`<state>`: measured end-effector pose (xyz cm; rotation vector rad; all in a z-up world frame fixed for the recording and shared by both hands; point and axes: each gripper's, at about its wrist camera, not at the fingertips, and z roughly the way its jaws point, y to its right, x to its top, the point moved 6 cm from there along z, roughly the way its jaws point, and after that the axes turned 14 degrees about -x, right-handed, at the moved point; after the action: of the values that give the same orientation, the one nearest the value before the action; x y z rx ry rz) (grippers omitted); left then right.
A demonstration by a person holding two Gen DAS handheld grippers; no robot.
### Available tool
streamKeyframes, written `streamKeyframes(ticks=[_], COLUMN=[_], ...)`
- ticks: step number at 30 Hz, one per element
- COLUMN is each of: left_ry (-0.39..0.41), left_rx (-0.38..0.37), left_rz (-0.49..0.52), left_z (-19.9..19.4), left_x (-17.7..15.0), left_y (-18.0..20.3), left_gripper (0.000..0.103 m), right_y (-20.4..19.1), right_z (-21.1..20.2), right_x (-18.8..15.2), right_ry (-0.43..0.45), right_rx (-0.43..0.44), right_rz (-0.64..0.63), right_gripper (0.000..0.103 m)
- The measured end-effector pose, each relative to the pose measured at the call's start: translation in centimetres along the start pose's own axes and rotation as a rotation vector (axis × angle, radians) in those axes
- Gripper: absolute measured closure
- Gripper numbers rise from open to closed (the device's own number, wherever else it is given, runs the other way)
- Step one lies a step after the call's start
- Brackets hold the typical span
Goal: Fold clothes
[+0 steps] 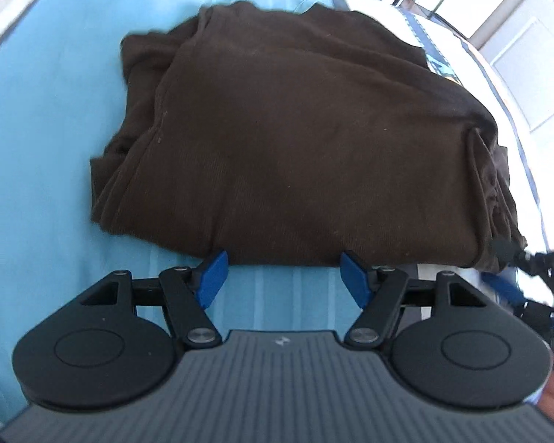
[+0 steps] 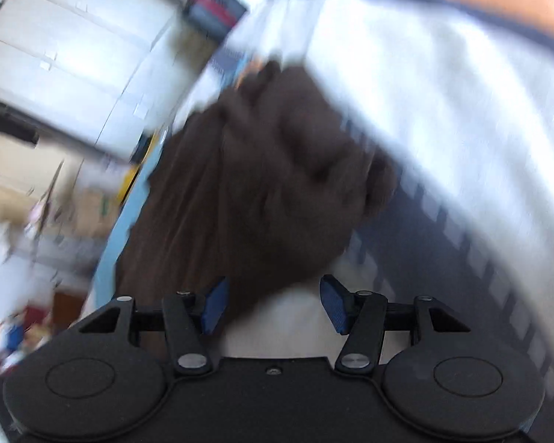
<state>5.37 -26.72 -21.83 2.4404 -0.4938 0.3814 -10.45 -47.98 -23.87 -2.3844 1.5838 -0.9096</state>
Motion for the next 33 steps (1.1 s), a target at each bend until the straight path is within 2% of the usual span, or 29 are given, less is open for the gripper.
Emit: streamKeyframes(ticks=[2, 3, 5, 7, 8, 9, 10, 11, 12, 14, 16, 17, 19, 22, 23, 25, 28, 29, 33], left_ry=[0.007, 0.012, 0.002, -0.017, -0.028, -0.038, -0.045, -0.046, -0.047, -0.029, 0.011, 0.023, 0.015, 0.054, 0.047, -0.031, -0.106, -0.116, -0.074], left_rx=[0.005, 0.011, 0.019, 0.032, 0.040, 0.048, 0.053, 0.057, 0.060, 0.091, 0.102, 0.085, -0.001, -0.071, -0.108, -0.132, -0.101, -0.097, -0.100], left_rz=[0.013, 0.026, 0.060, 0.098, 0.115, 0.133, 0.144, 0.149, 0.153, 0.174, 0.223, 0.242, 0.269, 0.202, 0.194, 0.194, 0.195, 0.191, 0.180], left_z=[-0.2, -0.3, 0.0, 0.5, 0.3, 0.2, 0.3, 0.1, -0.1, -1.1, -2.9, -3.8, -5.1, -5.9, -5.6, -4.0, -1.3, -0.9, -3.1], left_x=[0.0, 0.0, -0.1, -0.3, -0.7, -0.9, -1.0, -1.0, -1.0, -0.8, -0.1, 0.2, 1.5, 4.4, 5.2, 5.6, 4.1, 3.6, 4.1], left_y=[0.1, 0.2, 0.6, 1.0, 1.1, 1.3, 1.4, 1.5, 1.5, 1.4, 1.3, 1.3, 1.3, 0.3, 0.0, -0.7, -2.8, -3.3, -2.8], left_gripper=[0.036, 0.036, 0.036, 0.035, 0.035, 0.035, 0.035, 0.035, 0.035, 0.035, 0.035, 0.035, 0.034, 0.034, 0.034, 0.034, 0.035, 0.035, 0.034], right_y=[0.1, 0.2, 0.0, -0.1, -0.6, -1.0, -1.7, -1.7, -1.2, -0.2, -0.4, -0.6, -1.2, -1.3, -1.2, -1.4, -2.3, -2.6, -4.3], right_z=[0.2, 0.8, 1.3, 1.5, 1.6, 1.7, 2.0, 2.0, 1.6, 0.1, -1.2, -1.6, -2.4, -1.9, -1.7, -1.6, -2.6, -2.9, -3.8], right_x=[1.4, 1.7, 1.8, 1.6, 1.4, 1.2, 1.3, 1.4, 1.7, 2.3, 3.1, 3.2, 3.3, 3.1, 3.1, 3.4, 3.3, 3.1, 2.8], right_ry=[0.099, 0.102, 0.130, 0.160, 0.169, 0.179, 0.177, 0.170, 0.171, 0.197, 0.257, 0.272, 0.293, 0.278, 0.275, 0.254, 0.277, 0.290, 0.327], right_rx=[-0.057, -0.044, 0.013, 0.034, 0.028, 0.022, 0.013, -0.001, -0.016, -0.017, -0.004, 0.002, 0.011, 0.004, -0.002, 0.020, 0.065, 0.063, 0.082], right_rz=[-0.015, -0.015, 0.003, -0.033, -0.079, -0.126, -0.162, -0.172, -0.154, -0.105, -0.114, -0.131, -0.171, -0.191, -0.195, -0.182, -0.210, -0.238, -0.323], right_gripper=[0.040, 0.034, 0.028, 0.030, 0.041, 0.062, 0.073, 0.082, 0.085, 0.087, 0.088, 0.088, 0.088, 0.088, 0.088, 0.087, 0.087, 0.087, 0.087])
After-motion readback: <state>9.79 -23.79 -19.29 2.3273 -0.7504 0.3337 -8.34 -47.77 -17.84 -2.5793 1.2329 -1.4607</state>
